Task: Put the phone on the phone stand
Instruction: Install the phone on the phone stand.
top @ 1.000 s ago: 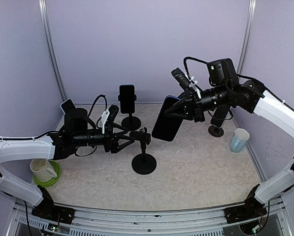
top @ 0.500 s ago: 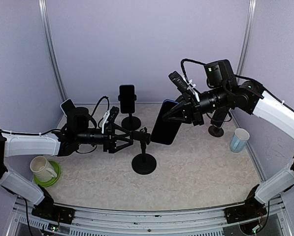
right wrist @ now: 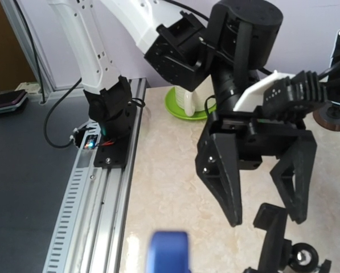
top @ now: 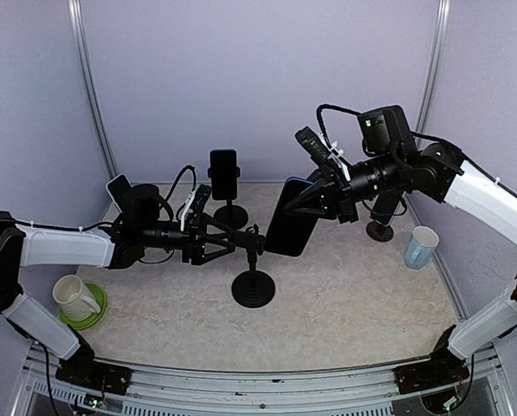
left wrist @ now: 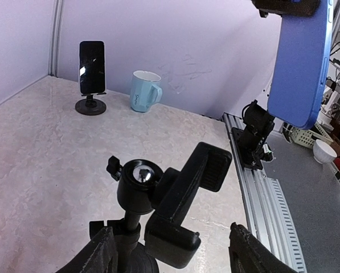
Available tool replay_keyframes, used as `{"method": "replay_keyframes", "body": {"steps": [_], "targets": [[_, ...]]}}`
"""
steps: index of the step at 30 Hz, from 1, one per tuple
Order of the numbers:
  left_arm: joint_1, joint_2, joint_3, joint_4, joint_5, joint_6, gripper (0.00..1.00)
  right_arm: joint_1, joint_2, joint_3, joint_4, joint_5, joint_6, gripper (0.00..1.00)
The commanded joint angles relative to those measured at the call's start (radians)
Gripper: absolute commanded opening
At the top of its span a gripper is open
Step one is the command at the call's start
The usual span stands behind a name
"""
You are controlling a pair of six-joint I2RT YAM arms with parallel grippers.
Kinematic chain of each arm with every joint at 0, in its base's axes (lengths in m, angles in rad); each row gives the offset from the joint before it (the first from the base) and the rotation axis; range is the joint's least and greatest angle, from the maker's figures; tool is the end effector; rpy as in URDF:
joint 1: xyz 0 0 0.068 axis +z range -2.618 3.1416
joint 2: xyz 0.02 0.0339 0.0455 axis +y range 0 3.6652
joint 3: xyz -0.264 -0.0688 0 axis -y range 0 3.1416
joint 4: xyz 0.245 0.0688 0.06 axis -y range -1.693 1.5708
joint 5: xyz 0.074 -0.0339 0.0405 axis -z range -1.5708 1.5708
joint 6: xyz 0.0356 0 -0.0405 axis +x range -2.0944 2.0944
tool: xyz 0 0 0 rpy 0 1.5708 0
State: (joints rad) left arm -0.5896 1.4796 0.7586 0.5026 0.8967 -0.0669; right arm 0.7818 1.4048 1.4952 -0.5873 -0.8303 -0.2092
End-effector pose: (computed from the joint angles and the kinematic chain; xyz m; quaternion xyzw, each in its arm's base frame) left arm 0.2451 -0.1975 0.2389 0.4437 0.6089 -0.5019 0.4249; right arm 0.1952 0.2308 0.4090 -0.5554 0.5936 0.4646 0.3511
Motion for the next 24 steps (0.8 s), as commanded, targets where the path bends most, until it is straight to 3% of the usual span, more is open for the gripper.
{"method": "replay_keyframes", "body": {"steps": [1, 18, 20, 24], "targets": [[-0.005, 0.006, 0.018, 0.069, 0.057, -0.017, 0.63, 0.011, 0.000, 0.002, 0.016, -0.007, -0.012, 0.00], [-0.057, -0.071, -0.016, 0.052, 0.018, -0.025, 0.48, 0.014, 0.012, 0.002, 0.022, -0.004, -0.009, 0.00], [-0.061, -0.070, -0.009, 0.030, -0.003, -0.011, 0.49, 0.014, 0.015, 0.005, 0.021, -0.004, -0.010, 0.00], [-0.062, -0.058, 0.006, -0.034, -0.083, 0.013, 0.65, 0.016, 0.028, 0.024, -0.003, -0.006, -0.027, 0.00]]}}
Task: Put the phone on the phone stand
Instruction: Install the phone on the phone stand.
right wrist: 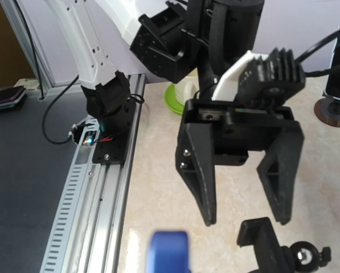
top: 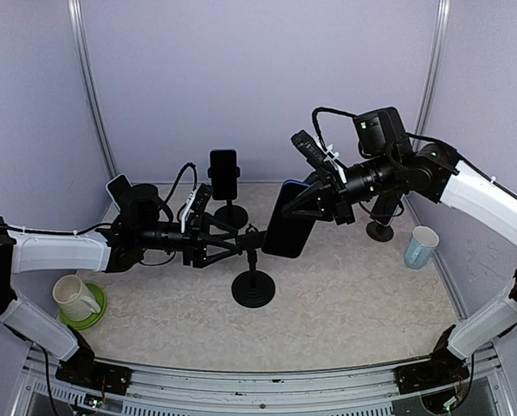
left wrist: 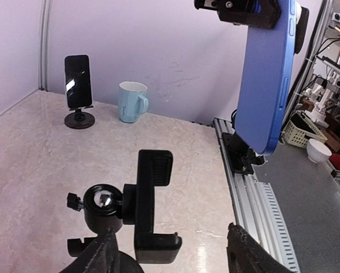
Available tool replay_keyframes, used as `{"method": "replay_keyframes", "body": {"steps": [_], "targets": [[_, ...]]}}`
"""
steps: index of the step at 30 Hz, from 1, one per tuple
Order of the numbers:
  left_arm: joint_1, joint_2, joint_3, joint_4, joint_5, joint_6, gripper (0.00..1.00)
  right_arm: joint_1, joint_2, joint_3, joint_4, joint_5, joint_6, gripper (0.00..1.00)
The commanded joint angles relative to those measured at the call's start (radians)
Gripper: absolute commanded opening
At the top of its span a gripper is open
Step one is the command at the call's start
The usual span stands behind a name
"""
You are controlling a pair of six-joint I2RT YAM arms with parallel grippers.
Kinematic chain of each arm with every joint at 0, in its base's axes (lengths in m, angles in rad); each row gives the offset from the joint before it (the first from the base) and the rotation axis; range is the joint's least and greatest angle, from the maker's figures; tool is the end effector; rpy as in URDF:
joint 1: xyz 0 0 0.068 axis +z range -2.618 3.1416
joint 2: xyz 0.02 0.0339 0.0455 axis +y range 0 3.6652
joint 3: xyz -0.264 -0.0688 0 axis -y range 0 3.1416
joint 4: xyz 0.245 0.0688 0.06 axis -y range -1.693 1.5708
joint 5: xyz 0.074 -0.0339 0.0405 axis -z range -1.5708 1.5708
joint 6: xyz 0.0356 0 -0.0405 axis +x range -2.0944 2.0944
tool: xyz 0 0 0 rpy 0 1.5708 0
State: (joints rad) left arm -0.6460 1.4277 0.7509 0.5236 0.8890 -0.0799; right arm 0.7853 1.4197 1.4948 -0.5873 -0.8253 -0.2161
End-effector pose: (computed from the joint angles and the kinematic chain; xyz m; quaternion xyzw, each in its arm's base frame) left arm 0.2279 -0.2064 0.2534 0.4602 0.5799 -0.5138 0.4335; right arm 0.1976 0.2346 0.4046 -0.5572 0.5964 0.4621 0.3467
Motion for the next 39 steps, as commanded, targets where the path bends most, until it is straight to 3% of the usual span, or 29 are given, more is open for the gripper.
{"method": "replay_keyframes", "body": {"steps": [1, 4, 12, 36, 39], "targets": [[-0.006, -0.002, 0.014, -0.063, -0.092, 0.027, 0.69, 0.015, 0.021, 0.033, -0.018, -0.011, -0.026, 0.00], [-0.013, 0.002, 0.015, -0.076, -0.136, 0.028, 0.74, 0.020, 0.038, 0.065, -0.049, -0.015, -0.051, 0.00], [-0.036, 0.021, 0.018, -0.070, -0.140, 0.031, 0.74, 0.025, 0.099, 0.146, -0.113, -0.030, -0.114, 0.00], [-0.041, 0.036, 0.046, -0.072, -0.073, 0.084, 0.41, 0.026, 0.106, 0.154, -0.145, -0.014, -0.144, 0.00], [-0.041, 0.032, 0.047, -0.078, -0.073, 0.091, 0.42, 0.026, 0.111, 0.157, -0.150, -0.014, -0.149, 0.00]]}}
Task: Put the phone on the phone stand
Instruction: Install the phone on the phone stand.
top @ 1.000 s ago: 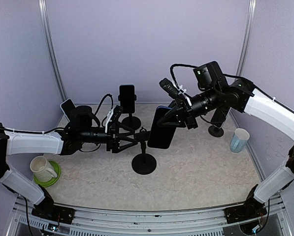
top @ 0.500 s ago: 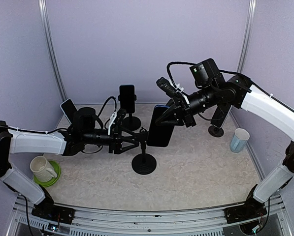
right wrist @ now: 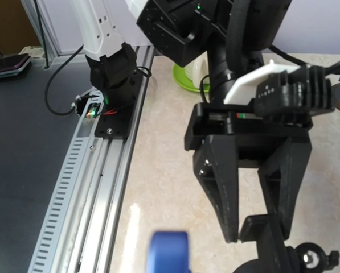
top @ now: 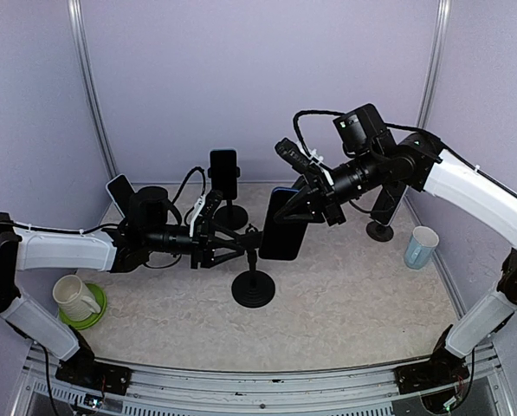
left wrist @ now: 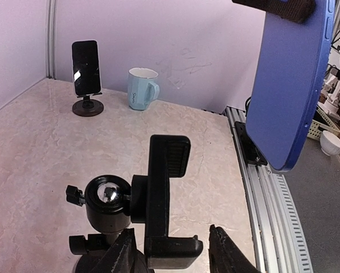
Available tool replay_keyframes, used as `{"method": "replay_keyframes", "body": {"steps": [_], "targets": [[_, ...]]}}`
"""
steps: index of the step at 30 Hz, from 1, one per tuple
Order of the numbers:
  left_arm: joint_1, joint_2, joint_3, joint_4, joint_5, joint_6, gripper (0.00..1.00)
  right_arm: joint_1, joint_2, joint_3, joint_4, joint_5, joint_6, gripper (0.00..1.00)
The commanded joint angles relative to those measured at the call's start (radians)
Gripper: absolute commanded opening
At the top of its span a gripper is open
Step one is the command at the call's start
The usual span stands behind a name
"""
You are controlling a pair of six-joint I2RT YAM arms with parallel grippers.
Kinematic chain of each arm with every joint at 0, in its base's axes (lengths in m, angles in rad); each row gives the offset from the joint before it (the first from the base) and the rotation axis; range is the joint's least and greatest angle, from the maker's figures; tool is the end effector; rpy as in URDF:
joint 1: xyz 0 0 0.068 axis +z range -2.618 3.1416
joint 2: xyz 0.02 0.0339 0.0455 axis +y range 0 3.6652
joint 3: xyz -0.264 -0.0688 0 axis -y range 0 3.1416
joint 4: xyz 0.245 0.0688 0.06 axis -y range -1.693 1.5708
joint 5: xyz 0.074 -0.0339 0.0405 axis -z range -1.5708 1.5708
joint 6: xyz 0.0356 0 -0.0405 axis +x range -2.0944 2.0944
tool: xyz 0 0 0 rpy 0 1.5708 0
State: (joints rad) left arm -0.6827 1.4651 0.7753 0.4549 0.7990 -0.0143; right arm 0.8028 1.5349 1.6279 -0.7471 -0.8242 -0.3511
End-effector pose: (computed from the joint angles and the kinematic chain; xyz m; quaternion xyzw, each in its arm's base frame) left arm 0.2286 -0.2188 0.2434 0.4648 0.6042 -0.4819 0.4320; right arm 0.2082 0.2532 0.4001 -0.5968 0.5920 0.4409 0.3147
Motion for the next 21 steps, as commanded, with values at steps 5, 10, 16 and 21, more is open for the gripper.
{"method": "replay_keyframes", "body": {"steps": [5, 10, 16, 21], "targets": [[-0.003, -0.019, 0.011, -0.020, 0.008, 0.033, 0.48, 0.009, 0.009, 0.041, -0.004, -0.024, -0.024, 0.00], [0.006, -0.028, 0.004, -0.016, 0.012, 0.032, 0.47, 0.009, 0.025, 0.062, -0.018, -0.032, -0.030, 0.00], [0.012, -0.034, 0.002, -0.011, 0.022, 0.027, 0.45, 0.008, 0.033, 0.069, -0.026, -0.033, -0.032, 0.00], [0.016, -0.038, -0.001, -0.011, 0.027, 0.028, 0.43, 0.009, 0.038, 0.072, -0.027, -0.034, -0.034, 0.00]]}}
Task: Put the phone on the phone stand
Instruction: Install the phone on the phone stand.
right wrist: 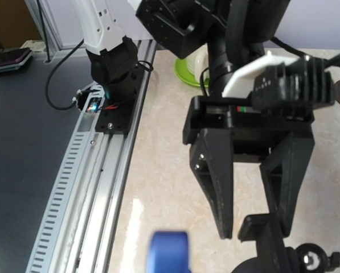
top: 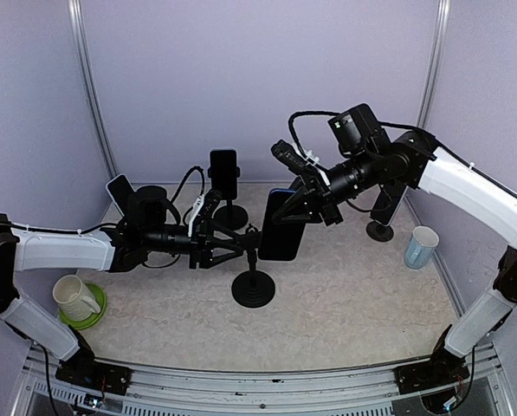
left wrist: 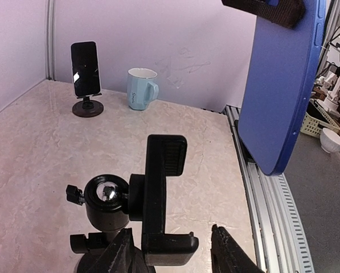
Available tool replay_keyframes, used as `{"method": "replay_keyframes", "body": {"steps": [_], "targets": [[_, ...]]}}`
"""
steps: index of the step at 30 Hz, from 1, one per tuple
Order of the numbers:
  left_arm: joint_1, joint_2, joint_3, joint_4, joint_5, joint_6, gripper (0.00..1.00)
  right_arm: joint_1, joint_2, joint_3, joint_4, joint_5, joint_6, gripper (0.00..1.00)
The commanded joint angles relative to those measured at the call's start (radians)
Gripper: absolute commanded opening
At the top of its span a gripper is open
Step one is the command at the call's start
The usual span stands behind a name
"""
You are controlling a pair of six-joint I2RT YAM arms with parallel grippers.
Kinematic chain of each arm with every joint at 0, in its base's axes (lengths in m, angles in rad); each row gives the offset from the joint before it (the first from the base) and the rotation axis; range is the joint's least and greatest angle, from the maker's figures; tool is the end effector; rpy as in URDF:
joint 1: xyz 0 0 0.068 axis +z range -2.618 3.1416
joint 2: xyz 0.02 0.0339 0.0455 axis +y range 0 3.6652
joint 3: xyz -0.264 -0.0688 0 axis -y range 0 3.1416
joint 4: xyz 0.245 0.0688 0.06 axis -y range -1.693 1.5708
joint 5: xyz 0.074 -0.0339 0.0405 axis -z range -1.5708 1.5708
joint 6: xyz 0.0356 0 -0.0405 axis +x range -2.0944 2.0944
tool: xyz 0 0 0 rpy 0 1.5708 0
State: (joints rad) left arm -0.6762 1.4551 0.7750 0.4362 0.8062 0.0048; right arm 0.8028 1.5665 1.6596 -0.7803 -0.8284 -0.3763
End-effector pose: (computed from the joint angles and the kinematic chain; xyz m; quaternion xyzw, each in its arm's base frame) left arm 0.2284 -0.2162 0.2445 0.4697 0.6024 -0.4784 0.4330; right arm 0.2125 0.2578 0.3978 -0.6031 0.5922 0.4384 0.3055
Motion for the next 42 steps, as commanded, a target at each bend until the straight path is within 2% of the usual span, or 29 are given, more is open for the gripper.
{"method": "replay_keyframes", "body": {"steps": [1, 7, 12, 19, 33, 42], "targets": [[0.010, -0.029, -0.002, 0.009, 0.021, 0.008, 0.42, 0.008, 0.008, 0.043, 0.004, -0.031, -0.010, 0.00], [0.011, -0.030, -0.005, 0.008, 0.022, 0.008, 0.34, 0.009, 0.022, 0.066, -0.006, -0.038, -0.013, 0.00], [0.008, -0.030, -0.013, 0.006, 0.015, 0.006, 0.47, 0.009, 0.035, 0.090, -0.017, -0.041, -0.016, 0.00], [0.007, -0.021, -0.013, 0.008, 0.016, 0.005, 0.46, 0.010, 0.039, 0.092, -0.018, -0.041, -0.019, 0.00], [0.004, 0.010, 0.009, 0.007, 0.026, -0.001, 0.35, 0.018, 0.069, 0.133, -0.025, -0.055, -0.027, 0.00], [0.004, 0.007, 0.016, 0.006, 0.023, 0.000, 0.15, 0.040, 0.128, 0.206, -0.073, -0.059, -0.063, 0.00]]}}
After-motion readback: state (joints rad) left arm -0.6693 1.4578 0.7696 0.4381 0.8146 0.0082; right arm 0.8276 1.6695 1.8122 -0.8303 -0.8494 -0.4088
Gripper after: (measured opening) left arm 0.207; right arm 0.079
